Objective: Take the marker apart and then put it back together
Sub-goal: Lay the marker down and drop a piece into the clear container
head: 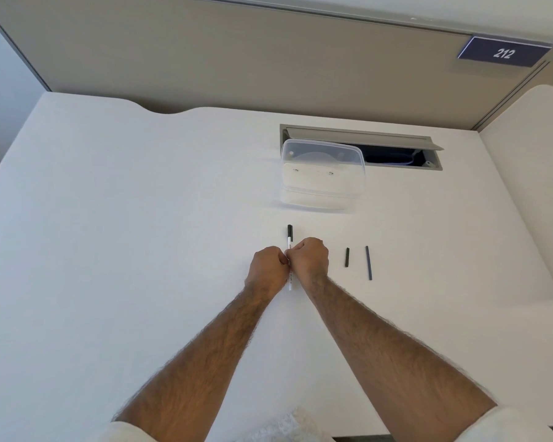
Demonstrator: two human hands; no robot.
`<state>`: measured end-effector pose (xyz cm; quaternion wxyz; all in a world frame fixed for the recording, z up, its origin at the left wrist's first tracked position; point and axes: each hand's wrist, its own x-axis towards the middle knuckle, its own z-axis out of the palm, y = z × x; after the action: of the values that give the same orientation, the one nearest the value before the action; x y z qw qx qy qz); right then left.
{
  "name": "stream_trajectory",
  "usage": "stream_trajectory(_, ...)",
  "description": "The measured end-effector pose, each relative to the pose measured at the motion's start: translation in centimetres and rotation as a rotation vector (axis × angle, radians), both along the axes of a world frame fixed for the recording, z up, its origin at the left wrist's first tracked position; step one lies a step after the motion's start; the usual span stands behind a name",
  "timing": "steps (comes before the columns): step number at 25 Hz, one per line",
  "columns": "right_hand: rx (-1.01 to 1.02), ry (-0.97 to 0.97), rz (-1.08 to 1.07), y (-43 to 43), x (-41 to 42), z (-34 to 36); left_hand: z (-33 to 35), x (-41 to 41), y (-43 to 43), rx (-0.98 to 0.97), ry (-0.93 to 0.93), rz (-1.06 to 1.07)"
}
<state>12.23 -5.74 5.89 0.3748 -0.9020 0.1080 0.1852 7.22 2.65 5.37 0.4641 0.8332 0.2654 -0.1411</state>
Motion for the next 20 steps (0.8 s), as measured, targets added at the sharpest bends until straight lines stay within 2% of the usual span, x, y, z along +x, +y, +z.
stream_trajectory(14,-0.061,-0.019,0.025,0.0,-0.1,0.1,-0.4,-0.3,0.6,0.036,0.005,-0.066)
stream_trajectory(17,-0.064,-0.049,0.018,-0.5,-0.5,0.2,-0.7,-0.7,1.2,0.150,-0.018,-0.137)
stream_trajectory(20,-0.079,-0.074,-0.039,-2.2,-1.3,0.3,-1.6,-1.2,2.3,0.420,-0.229,-0.210)
